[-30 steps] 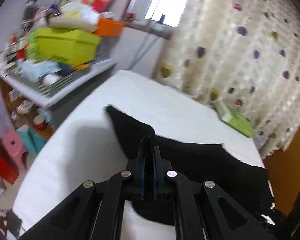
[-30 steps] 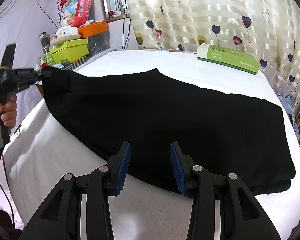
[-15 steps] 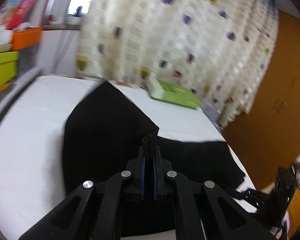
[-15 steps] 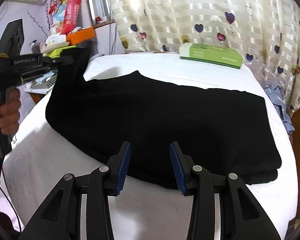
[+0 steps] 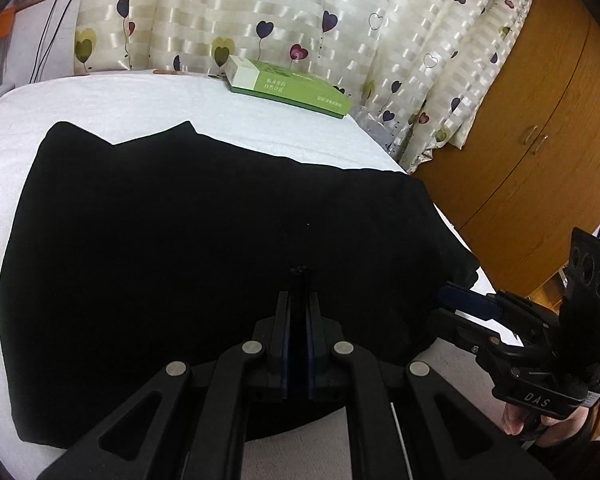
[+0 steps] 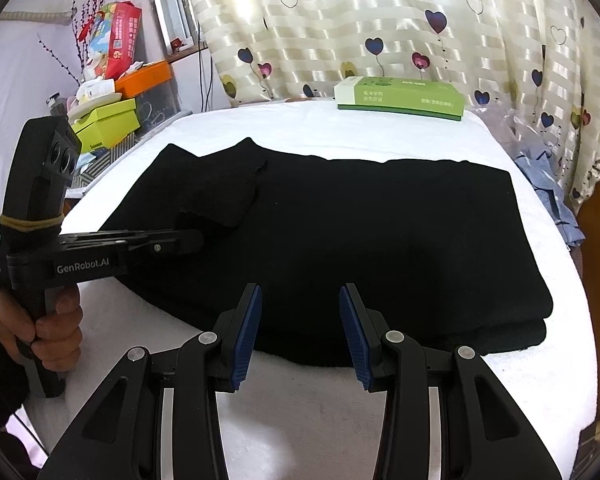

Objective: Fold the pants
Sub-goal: 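Lay the lifted corner over the pants and open the left gripper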

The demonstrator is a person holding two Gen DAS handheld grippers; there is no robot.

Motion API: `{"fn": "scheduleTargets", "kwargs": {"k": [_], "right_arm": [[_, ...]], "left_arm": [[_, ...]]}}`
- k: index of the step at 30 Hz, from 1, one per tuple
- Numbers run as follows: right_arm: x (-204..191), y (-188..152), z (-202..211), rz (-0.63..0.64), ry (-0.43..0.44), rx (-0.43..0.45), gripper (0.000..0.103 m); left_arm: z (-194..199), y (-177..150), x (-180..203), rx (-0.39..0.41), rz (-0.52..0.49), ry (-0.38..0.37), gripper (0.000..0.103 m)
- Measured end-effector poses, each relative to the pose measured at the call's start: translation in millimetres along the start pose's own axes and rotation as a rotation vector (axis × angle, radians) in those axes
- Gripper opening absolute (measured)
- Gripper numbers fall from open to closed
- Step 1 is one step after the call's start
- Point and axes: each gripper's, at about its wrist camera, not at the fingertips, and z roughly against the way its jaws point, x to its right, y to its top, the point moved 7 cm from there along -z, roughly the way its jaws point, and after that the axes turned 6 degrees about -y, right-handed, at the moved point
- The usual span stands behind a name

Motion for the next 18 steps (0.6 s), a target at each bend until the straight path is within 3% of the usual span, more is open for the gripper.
{"fn": "scheduleTargets", "kwargs": {"k": [5,7,11,13,14,16,18], "right_arm": [[-4,5,-4,-0.016,0.039,0.002,0.042],[-4,10,-5,-0.03,0.059,0.006,0.042],[-9,22,-9,-0.054,0.116,0.015,0.042],[-16,32,-18,-0.056,0.158,0.008,0.042],[-20,36,-23,-0.054,0.176,0.004,0.042],[-29,45,-36,-0.046,0.204,-0.014,0.042],[-37,53,-50,-0.041,0.23,-0.031,0.042]], "left_arm": [[0,-10,4,-0.038,-0.023,-0.033,0.008],[7,-12,5,-0.044,-0.013,-0.05,0.016],[44,-10,8,0.047,-0.035,-0.062,0.029],[64,-2,-5,0.113,-0.031,0.009,0.034],[72,3,-18,0.147,-0.022,0.082,0.034],[81,14,-47,0.171,0.012,0.21,0.034],[86,18,-73,0.177,0.066,0.275,0.034]]}}
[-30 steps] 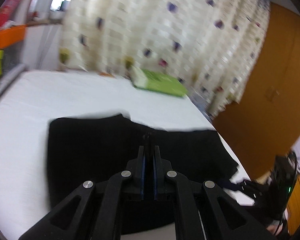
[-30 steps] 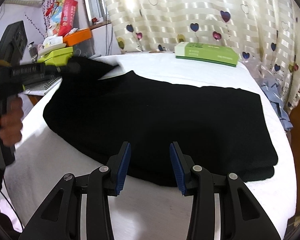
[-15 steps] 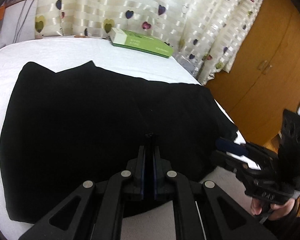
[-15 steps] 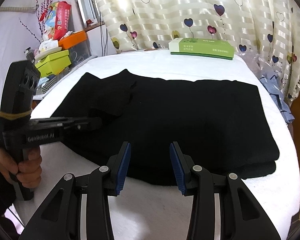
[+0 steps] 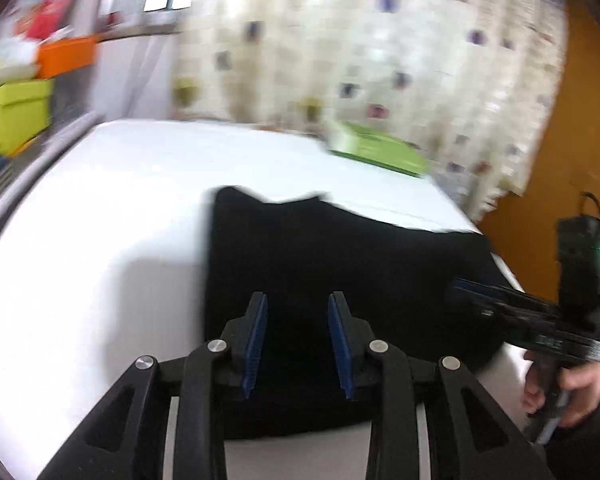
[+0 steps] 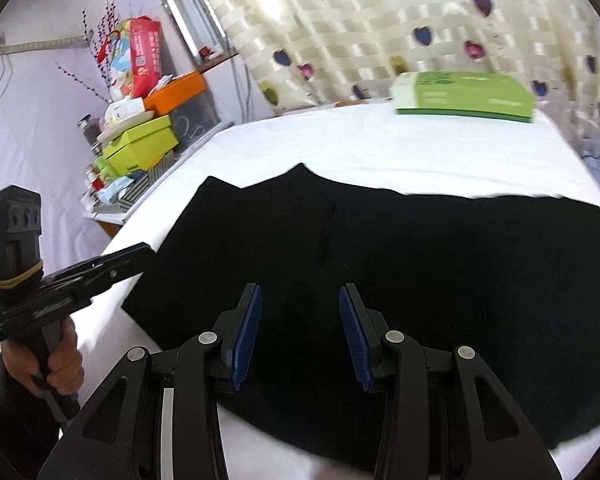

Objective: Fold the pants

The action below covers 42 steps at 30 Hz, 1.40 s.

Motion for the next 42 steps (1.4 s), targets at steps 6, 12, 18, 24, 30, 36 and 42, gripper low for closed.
{"fn": "scheduleTargets", "kwargs": {"k": [6,12,18,24,30,36,42], "right_arm": [[5,22,-58,-0.029,-0.013,-0.096,0.042],[2,35,-74,-0.089,0.042,-0.113,0.043],[-5,36,-63,-0.065,0.064,-0.091,0.005],[16,24,-68,-0.153,0.045,-0.125,0.006],[27,40,-38,-0.116,-0.051,-0.015,0.02],[13,60,-40,-0.078,0.001,0.02,0.02],[19,54,-80,-0.02,-0.078,-0.081,0.019]], "left_arm": [[-16,15,-45,-0.003,0.072,0.105,0.034],[-43,19,-57,-0.037,0.065,0.141,0.034],[-57,23,-57,-0.062,0.033,0.156,0.034],[-64,20,-53,-0.091,0.008,0.153,0.034],[-50,36,-36,-0.046,-0.029,0.136,0.034],[-77,52,-16,-0.068,-0.076,0.082,0.034],[-102,47,-15,-0.124,-0.128,0.104,0.034]]}}
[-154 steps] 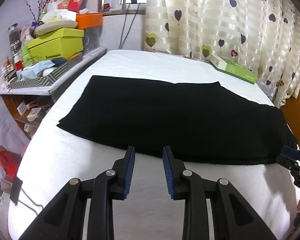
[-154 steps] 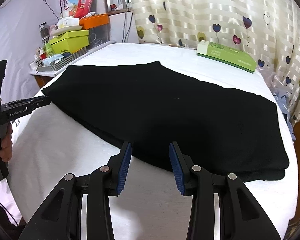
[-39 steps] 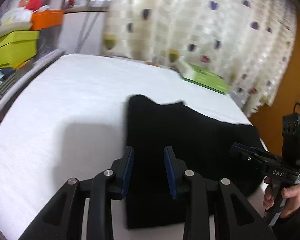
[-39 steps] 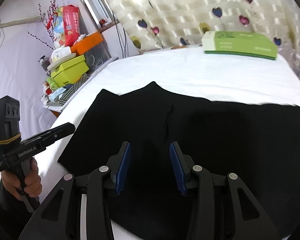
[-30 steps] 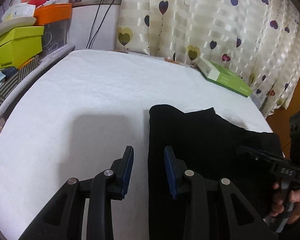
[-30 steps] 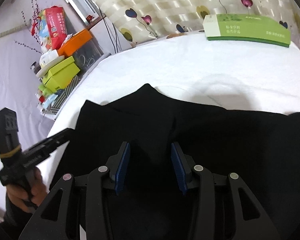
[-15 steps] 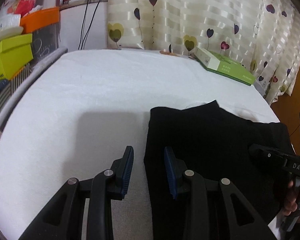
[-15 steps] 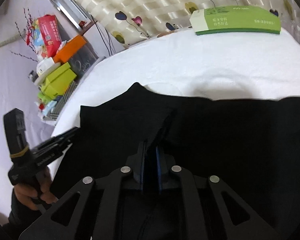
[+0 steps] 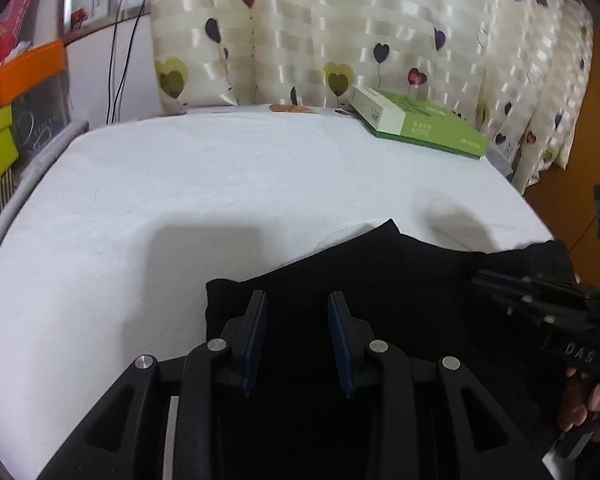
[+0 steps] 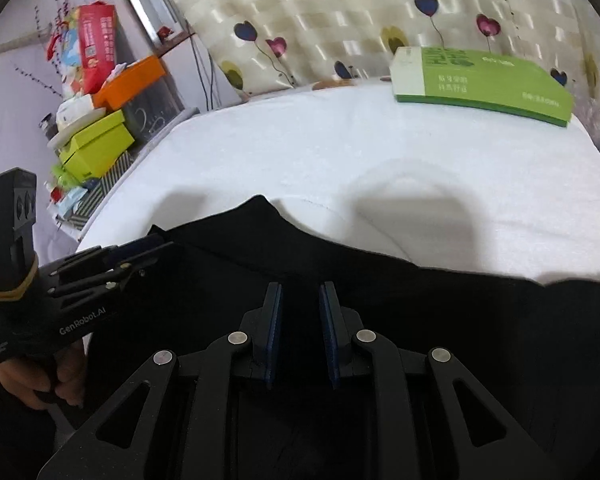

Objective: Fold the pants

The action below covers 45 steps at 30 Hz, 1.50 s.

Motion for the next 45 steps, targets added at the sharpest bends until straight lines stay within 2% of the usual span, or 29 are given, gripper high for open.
{"fn": "scheduleTargets", "kwargs": {"k": [2,5,7,10,12,16,21,25,28,32,34,36,38,45], "right_arm": [[1,-3,7,-0.003,0.001,-0.005,0.019],[-6,-13,35,0.024,0.029,0.039,0.02],[-17,-29,54,0.062,0.044,0.064,0.02],[-38,-61,67,0.133,0.072,0.045,0.02],[-49,-81,67,0.182,0.061,0.023,0.02],[-50,-95,68,0.213,0.031,0.011,0.02],[-51,-97,75,0.212,-0.022,0.006,0.02],[-46,-108,76,0.23,-0.072,0.006,0.02],[-40,-110,77,0.196,-0.061,0.001,0.021],[-42,-113,80,0.213,-0.088,0.011,0.022],[-41,-115,82,0.202,-0.092,0.018,0.023],[-39,-116,88,0.189,-0.106,0.031,0.033],[-39,-119,94,0.187,-0.112,0.045,0.038],[-28,-133,117,0.16,-0.148,0.069,0.038]], "left_arm": [[5,-3,2,0.006,-0.019,0.003,0.034],[27,-15,4,0.018,-0.023,-0.002,0.034],[44,-29,7,0.02,-0.006,-0.044,0.034],[66,-53,16,0.033,-0.006,-0.057,0.034],[75,-68,21,0.029,-0.009,-0.063,0.034],[81,-96,28,0.011,0.017,-0.073,0.034],[88,-100,35,0.016,0.004,-0.014,0.034],[91,-109,40,0.024,0.011,-0.005,0.034],[88,-111,41,0.026,0.007,0.016,0.034],[88,-112,40,0.027,0.015,0.012,0.035],[88,-113,41,0.03,0.014,0.018,0.035],[90,-114,42,0.035,0.016,0.03,0.035],[95,-115,45,0.046,0.017,0.051,0.034],[103,-129,74,0.054,-0.009,0.023,0.034]]}}
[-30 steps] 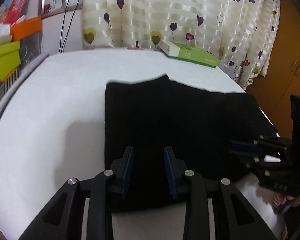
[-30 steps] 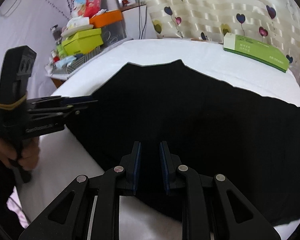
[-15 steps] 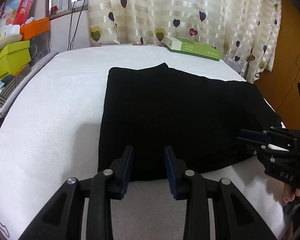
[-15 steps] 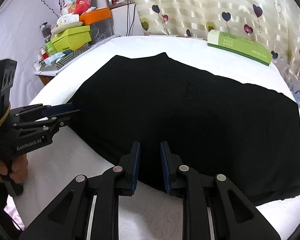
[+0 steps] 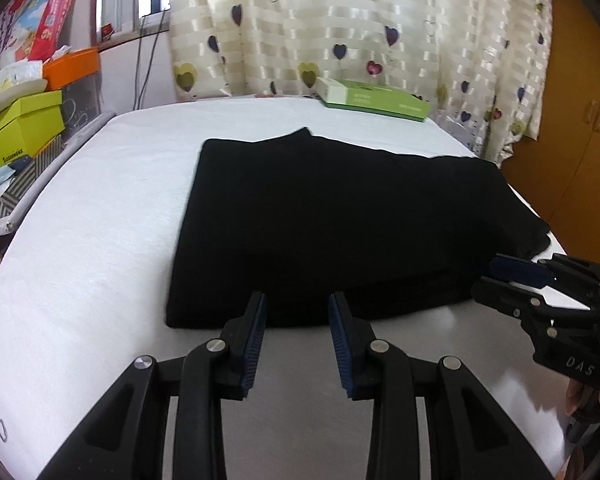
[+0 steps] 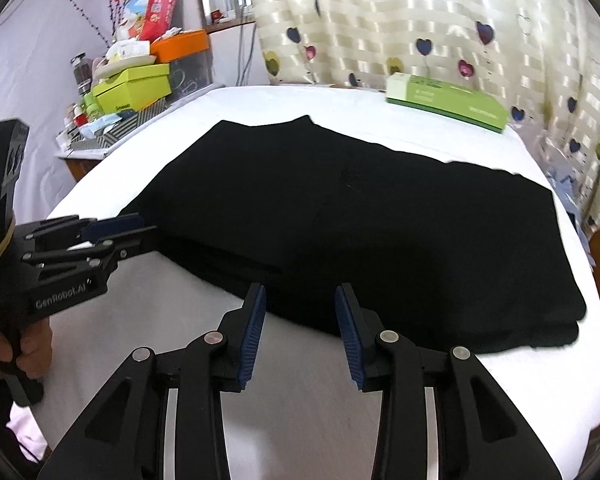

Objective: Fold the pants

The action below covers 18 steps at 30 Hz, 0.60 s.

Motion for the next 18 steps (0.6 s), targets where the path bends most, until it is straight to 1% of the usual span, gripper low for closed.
{"fn": "scheduleTargets", "kwargs": {"k": [6,11,14,16,18], "right_arm": [[19,-7,15,-0.047,-0.031,0.016,0.039],[35,-12,23,-0.077,-0.045,0.028,0.039],[42,-16,25,-0.094,-0.053,0.024,0.039],[48,-19,26,-0.111,-0.042,0.014,0.039],[56,-19,30,-0.131,-0.055,0.016,0.039]], "left_arm": [[0,-3,18,-0.01,-0.043,-0.004,0.034],[-1,-5,25,-0.017,-0.053,-0.001,0.034],[-1,-7,26,-0.022,-0.044,0.002,0.034],[-4,-10,28,-0.04,-0.028,-0.014,0.034],[-9,-12,28,-0.064,-0.018,-0.009,0.034]]}}
